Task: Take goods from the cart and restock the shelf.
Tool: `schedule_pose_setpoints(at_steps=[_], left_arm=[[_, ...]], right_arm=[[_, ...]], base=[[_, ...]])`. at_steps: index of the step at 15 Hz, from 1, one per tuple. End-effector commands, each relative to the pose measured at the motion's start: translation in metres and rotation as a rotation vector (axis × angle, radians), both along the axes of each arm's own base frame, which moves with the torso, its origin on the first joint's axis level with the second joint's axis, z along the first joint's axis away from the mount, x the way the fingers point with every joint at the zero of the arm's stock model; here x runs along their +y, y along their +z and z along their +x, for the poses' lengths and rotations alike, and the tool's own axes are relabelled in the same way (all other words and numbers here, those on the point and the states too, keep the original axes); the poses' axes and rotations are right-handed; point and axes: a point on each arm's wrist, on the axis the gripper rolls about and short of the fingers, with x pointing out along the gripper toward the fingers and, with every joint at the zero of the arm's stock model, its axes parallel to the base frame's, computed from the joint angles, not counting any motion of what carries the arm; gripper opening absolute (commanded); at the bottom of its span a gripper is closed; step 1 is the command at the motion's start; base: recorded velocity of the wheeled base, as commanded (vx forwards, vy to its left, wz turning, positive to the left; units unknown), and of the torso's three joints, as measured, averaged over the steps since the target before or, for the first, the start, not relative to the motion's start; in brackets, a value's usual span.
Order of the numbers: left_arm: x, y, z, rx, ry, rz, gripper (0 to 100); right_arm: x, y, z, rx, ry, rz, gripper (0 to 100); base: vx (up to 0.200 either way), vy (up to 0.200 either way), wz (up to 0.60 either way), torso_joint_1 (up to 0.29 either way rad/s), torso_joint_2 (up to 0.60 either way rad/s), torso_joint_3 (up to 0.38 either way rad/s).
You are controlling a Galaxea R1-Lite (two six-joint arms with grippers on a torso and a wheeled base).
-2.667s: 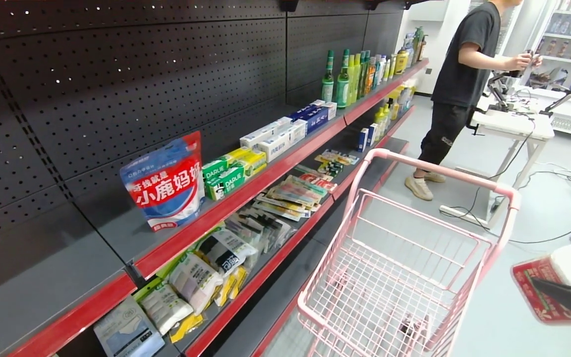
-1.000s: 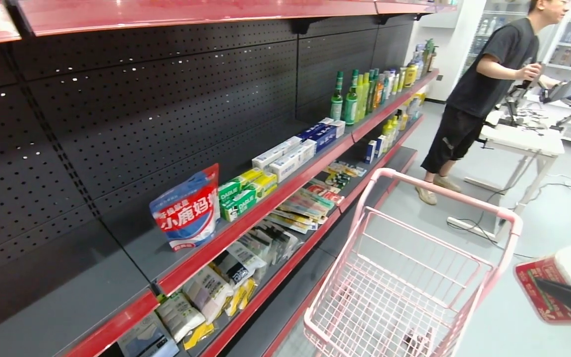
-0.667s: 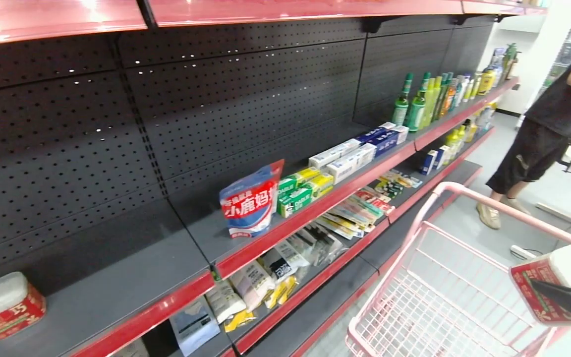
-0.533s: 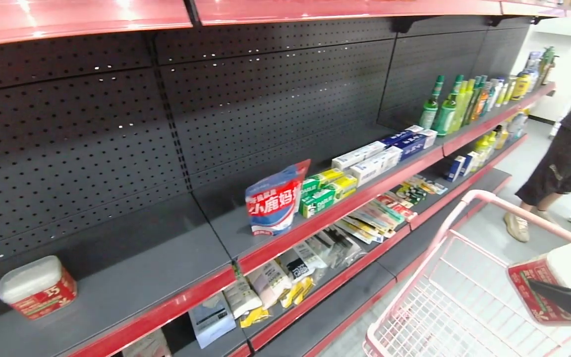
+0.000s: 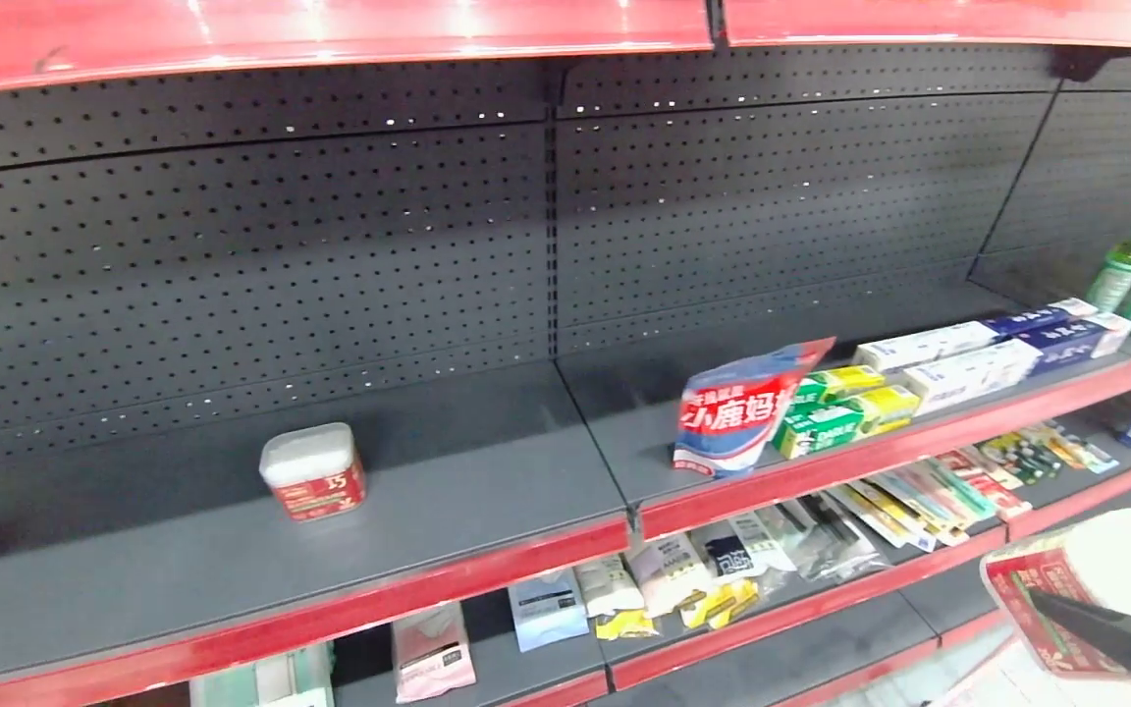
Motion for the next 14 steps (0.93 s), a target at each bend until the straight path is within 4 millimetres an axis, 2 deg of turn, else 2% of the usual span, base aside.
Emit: schedule_pose_setpoints(at_steps=[1, 8, 11, 14], left_arm=[[0.0, 0.0, 0.0, 0.001, 0.0, -0.001, 100], [0.0, 0.0, 0.0, 0.002, 0.0, -0.001, 100], [0.0, 0.0, 0.0, 0.001, 0.0, -0.001, 100], [0.0, 0.0, 0.0, 0.001, 0.0, -0.001, 100]], right_arm=[[0.0, -0.008, -0.011, -0.002, 0.02, -0.001, 0], [-0.003, -0.022, -0.028, 0.001, 0.018, -0.004, 0], [-0.006, -0.035, -0.041, -0.007, 0.013, -0.003, 0], [-0.009, -0.037, -0.056, -0.026, 0.006, 0.002, 0]], base=[[0.0, 0.0, 0.6, -0.002, 0.0, -0.002], [0.0, 0.0, 0.6, -0.001, 0.0, 0.0], [0.0, 0.0, 0.0, 0.0, 0.0, 0.0], [0.0, 0.0, 0.0, 0.0, 0.0, 0.0]])
